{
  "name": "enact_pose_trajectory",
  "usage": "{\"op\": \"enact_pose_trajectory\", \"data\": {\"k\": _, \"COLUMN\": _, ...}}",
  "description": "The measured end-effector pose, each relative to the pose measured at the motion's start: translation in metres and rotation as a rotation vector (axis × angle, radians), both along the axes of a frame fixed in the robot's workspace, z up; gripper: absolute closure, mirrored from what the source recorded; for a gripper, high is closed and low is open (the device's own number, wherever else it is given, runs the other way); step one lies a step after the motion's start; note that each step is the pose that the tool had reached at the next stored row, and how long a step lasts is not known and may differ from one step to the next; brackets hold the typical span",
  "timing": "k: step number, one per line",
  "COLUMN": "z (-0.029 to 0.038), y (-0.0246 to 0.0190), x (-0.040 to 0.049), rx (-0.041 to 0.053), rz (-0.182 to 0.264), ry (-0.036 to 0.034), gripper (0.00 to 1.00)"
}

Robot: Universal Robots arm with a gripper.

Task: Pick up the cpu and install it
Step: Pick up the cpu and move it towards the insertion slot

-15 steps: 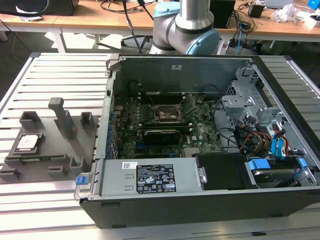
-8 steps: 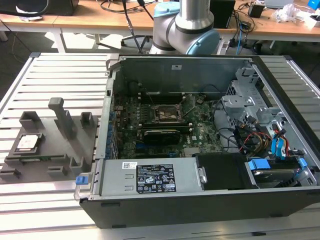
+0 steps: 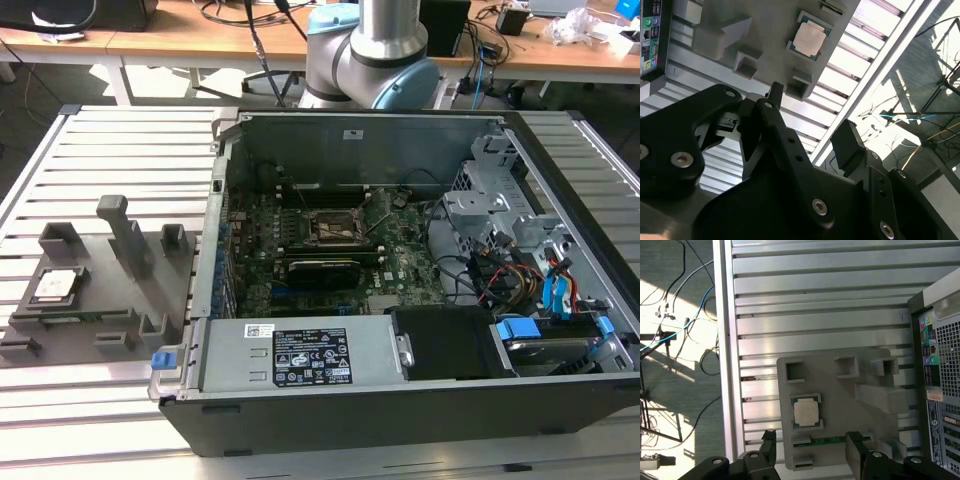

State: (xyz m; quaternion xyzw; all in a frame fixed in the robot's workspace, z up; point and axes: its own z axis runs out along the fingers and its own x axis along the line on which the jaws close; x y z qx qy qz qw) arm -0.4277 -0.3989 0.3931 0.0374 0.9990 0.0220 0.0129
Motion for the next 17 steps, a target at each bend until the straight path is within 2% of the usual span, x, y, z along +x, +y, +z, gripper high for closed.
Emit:
{"op": "enact_pose_trajectory", "data": {"k": 1, "z": 0.0, "y": 0.0, "x": -0.0001, "rx": 0.0, "rz": 0.0, "ry": 0.0, "gripper": 0.34}}
{"op": "enact_pose_trajectory", "data": {"k": 2, "z": 0.0, "y": 0.0002, "x": -0.0003, "rx": -0.0079, "rz": 0.0, "ry": 0.0, "gripper": 0.34}}
{"op": "enact_pose_trajectory", "data": {"k": 3, "z": 0.0, "y": 0.0001, "x": -0.0002, "rx": -0.0322, "rz": 0.006, "ry": 0.0003, "gripper": 0.34}}
{"op": "enact_pose_trajectory", "data": {"k": 5, "z": -0.0001, "y": 0.0003, "x": -0.0001, "rx": -0.0426, "rz": 0.022, "ry": 0.0, "gripper": 0.34}}
{"op": "enact_pose_trajectory", "data": {"k": 7, "z": 0.0, "y": 0.0003, "x": 0.0, "rx": -0.0453, "rz": 0.043, "ry": -0.0002, "gripper": 0.34}}
{"op": "enact_pose_trajectory", "data": {"k": 17, "z": -0.003, "y": 0.0004, "x": 0.0007, "rx": -0.0451, "rz": 0.044, "ry": -0.0005, "gripper": 0.34}}
